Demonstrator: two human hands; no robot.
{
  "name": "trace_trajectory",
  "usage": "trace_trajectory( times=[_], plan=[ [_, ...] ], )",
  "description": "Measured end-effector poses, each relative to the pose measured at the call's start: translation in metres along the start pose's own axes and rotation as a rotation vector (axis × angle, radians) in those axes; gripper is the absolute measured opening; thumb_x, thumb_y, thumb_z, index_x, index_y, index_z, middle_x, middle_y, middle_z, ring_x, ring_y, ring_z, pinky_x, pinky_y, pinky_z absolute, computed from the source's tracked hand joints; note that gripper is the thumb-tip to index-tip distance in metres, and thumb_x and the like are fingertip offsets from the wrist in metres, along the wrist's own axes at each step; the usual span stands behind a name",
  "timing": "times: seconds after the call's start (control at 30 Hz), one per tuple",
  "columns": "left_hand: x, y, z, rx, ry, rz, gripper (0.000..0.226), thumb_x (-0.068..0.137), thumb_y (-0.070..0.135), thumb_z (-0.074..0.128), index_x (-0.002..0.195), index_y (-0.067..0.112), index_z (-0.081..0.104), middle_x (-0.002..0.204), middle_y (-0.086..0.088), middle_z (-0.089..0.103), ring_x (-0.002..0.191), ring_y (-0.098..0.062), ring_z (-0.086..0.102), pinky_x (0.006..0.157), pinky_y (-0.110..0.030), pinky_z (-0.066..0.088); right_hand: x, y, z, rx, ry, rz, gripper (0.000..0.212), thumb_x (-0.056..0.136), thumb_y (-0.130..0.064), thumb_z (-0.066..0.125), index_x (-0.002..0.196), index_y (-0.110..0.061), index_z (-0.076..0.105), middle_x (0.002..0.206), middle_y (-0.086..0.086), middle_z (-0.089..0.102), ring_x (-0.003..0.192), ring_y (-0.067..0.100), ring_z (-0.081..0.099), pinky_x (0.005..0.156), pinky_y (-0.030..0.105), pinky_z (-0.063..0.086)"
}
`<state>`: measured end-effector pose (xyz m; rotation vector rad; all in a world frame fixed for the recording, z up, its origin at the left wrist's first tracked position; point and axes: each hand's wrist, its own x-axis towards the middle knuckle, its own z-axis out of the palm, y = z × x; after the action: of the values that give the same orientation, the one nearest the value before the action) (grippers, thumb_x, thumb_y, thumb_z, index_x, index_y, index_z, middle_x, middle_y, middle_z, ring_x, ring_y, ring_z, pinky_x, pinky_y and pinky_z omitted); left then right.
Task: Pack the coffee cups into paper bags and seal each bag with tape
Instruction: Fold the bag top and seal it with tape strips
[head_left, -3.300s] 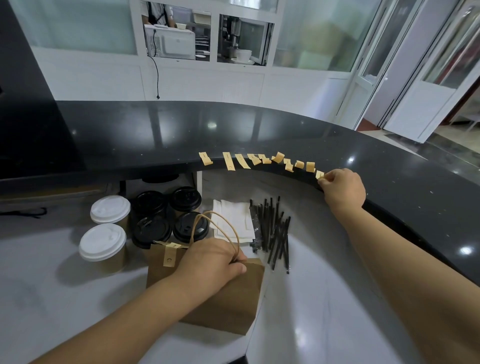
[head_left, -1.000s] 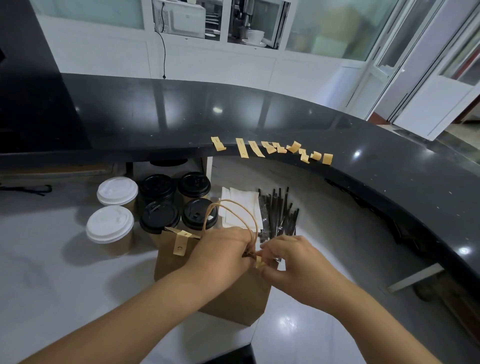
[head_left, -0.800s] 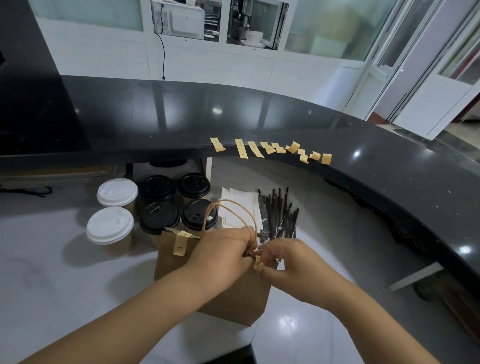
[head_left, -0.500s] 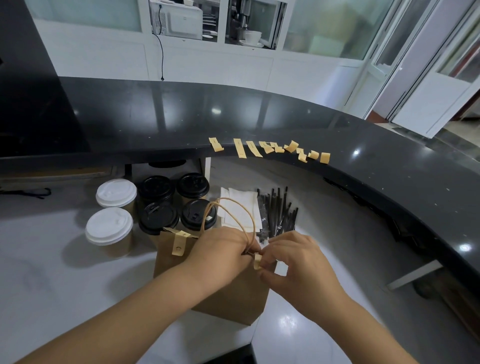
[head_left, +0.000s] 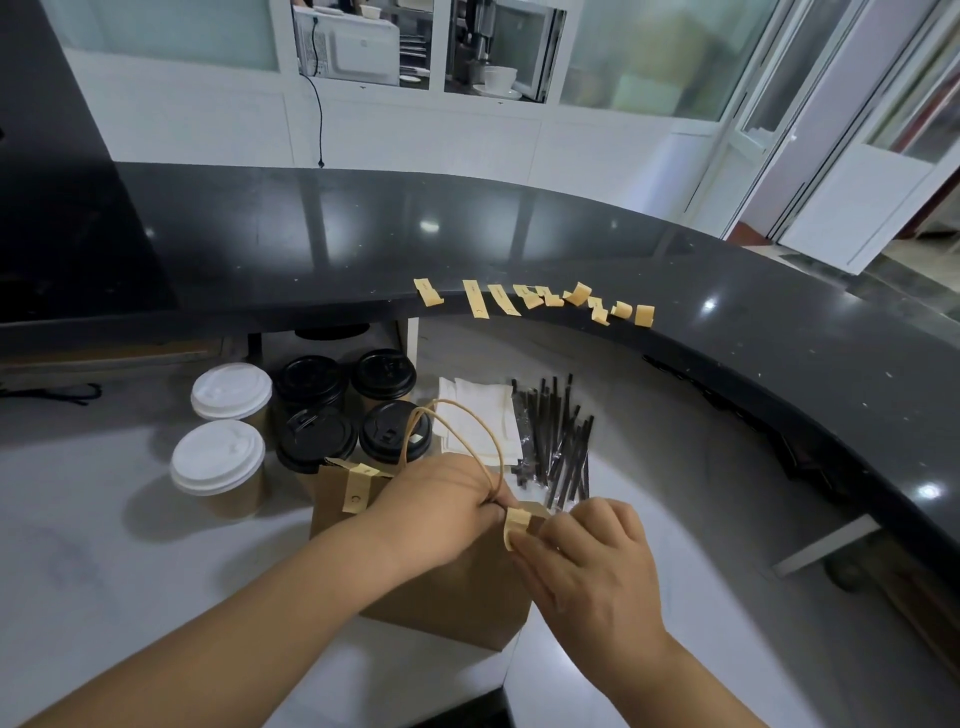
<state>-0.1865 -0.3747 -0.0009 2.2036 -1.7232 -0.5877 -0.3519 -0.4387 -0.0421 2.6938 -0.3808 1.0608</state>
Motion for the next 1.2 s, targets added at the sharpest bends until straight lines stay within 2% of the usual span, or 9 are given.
trace_trajectory(
  times=[0.1, 0.33, 0.5, 0.57, 0.67, 0.77, 0.83, 1.03, 1.2],
  plan=[
    [0.000, 0.001, -0.001, -0.010, -0.008, -0.003, 0.025, 0.093, 0.030, 0.052, 0.112, 0.038, 0.066, 0.113, 0.013, 0.066, 0.108, -0.008, 0.056, 0.093, -0.026, 0.044, -0.003, 0.000, 0.007, -0.023, -0.024, 0.017, 0.008, 0.079, -0.016, 0.074, 0.072, -0.017, 0.069, 0.065, -0.005, 0.055, 0.065, 0.020, 0.039, 0.065, 0.030, 0.033],
    [-0.002, 0.002, -0.003, -0.008, -0.017, 0.004, 0.025, 0.094, 0.030, 0.051, 0.112, 0.036, 0.067, 0.115, 0.014, 0.065, 0.110, -0.007, 0.055, 0.095, -0.024, 0.043, -0.010, 0.003, 0.016, -0.064, -0.049, -0.011, 0.003, 0.081, -0.019, 0.073, 0.080, -0.017, 0.070, 0.065, -0.004, 0.053, 0.065, 0.020, 0.037, 0.064, 0.030, 0.031],
    [-0.001, 0.003, -0.003, -0.012, -0.005, 0.002, 0.026, 0.094, 0.029, 0.049, 0.113, 0.036, 0.066, 0.116, 0.014, 0.064, 0.112, -0.006, 0.054, 0.095, -0.022, 0.042, -0.018, 0.004, 0.016, 0.031, -0.079, -0.012, 0.041, 0.091, -0.045, 0.057, 0.060, -0.020, 0.062, 0.062, -0.005, 0.049, 0.065, 0.020, 0.039, 0.063, 0.030, 0.031],
    [-0.002, 0.003, -0.003, -0.033, 0.007, -0.005, 0.026, 0.095, 0.030, 0.048, 0.112, 0.035, 0.067, 0.116, 0.015, 0.064, 0.110, -0.005, 0.054, 0.094, -0.021, 0.042, -0.020, 0.004, 0.013, 0.135, -0.038, 0.064, 0.041, 0.090, -0.047, 0.058, 0.059, -0.021, 0.063, 0.063, -0.005, 0.049, 0.067, 0.018, 0.038, 0.065, 0.028, 0.030],
    [-0.003, 0.002, -0.003, -0.045, 0.013, -0.008, 0.026, 0.095, 0.030, 0.048, 0.112, 0.035, 0.067, 0.114, 0.015, 0.063, 0.108, -0.005, 0.054, 0.092, -0.021, 0.042, -0.011, 0.008, 0.010, 0.275, -0.003, 0.363, 0.025, 0.079, -0.045, 0.066, 0.082, -0.021, 0.068, 0.082, -0.008, 0.059, 0.083, 0.012, 0.045, 0.069, 0.022, 0.037],
    [-0.002, 0.003, -0.003, -0.023, 0.012, 0.004, 0.026, 0.093, 0.030, 0.049, 0.111, 0.036, 0.066, 0.109, 0.016, 0.063, 0.105, -0.006, 0.054, 0.086, -0.021, 0.042, -0.004, 0.012, 0.017, 0.480, -0.157, 0.570, 0.023, 0.071, -0.037, 0.074, 0.091, -0.031, 0.068, 0.097, -0.023, 0.057, 0.098, 0.001, 0.042, 0.078, 0.022, 0.039],
    [-0.002, 0.003, -0.003, 0.019, 0.017, 0.022, 0.026, 0.088, 0.030, 0.054, 0.110, 0.038, 0.065, 0.102, 0.015, 0.063, 0.097, -0.006, 0.054, 0.077, -0.020, 0.040, -0.003, 0.013, 0.023, 0.567, -0.228, 0.621, 0.014, 0.072, -0.032, 0.077, 0.083, -0.035, 0.068, 0.095, -0.025, 0.057, 0.102, 0.001, 0.042, 0.080, 0.026, 0.041],
    [-0.004, 0.005, 0.004, 0.027, 0.094, -0.020, 0.012, 0.080, 0.033, 0.062, 0.091, 0.034, 0.066, 0.081, 0.012, 0.059, 0.080, -0.006, 0.052, 0.066, -0.020, 0.040, 0.006, 0.009, 0.029, 0.716, -0.266, 0.790, 0.012, 0.075, -0.019, 0.078, 0.069, -0.026, 0.069, 0.094, -0.020, 0.057, 0.098, 0.003, 0.043, 0.079, 0.018, 0.036],
    [-0.002, 0.006, 0.008, 0.028, 0.109, -0.050, 0.006, 0.082, 0.032, 0.059, 0.076, 0.030, 0.062, 0.077, 0.008, 0.062, 0.076, -0.008, 0.057, 0.063, -0.022, 0.041, 0.005, 0.008, 0.030, 0.727, -0.185, 0.705, 0.011, 0.076, -0.035, 0.075, 0.069, -0.027, 0.072, 0.087, -0.018, 0.061, 0.097, 0.008, 0.047, 0.080, 0.023, 0.040]
  ],
)
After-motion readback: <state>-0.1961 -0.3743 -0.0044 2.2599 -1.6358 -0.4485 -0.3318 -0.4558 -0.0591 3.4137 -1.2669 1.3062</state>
